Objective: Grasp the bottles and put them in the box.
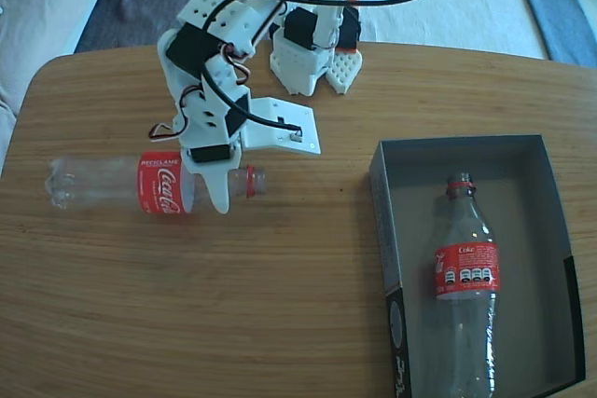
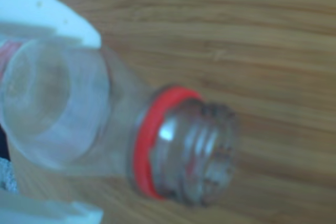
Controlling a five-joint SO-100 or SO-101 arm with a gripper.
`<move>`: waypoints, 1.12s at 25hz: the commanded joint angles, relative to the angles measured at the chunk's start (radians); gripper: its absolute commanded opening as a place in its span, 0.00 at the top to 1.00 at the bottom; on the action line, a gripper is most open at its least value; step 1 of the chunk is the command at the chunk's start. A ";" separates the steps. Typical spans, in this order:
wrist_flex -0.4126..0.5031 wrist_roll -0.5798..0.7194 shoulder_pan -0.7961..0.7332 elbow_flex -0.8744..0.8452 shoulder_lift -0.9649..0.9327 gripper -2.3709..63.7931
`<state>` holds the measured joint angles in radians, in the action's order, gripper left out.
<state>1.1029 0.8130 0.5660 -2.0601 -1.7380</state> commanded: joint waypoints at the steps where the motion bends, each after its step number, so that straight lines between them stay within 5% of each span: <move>1: -0.003 0.003 -0.008 -0.003 -0.006 0.40; 16: -0.029 0.003 -0.048 -0.037 -0.006 0.41; 23: -0.029 0.003 -0.048 -0.069 -0.021 0.61; 28: -0.029 0.003 -0.048 -0.080 -0.023 0.65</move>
<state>1.0677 0.8130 0.5185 -2.1445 -1.7380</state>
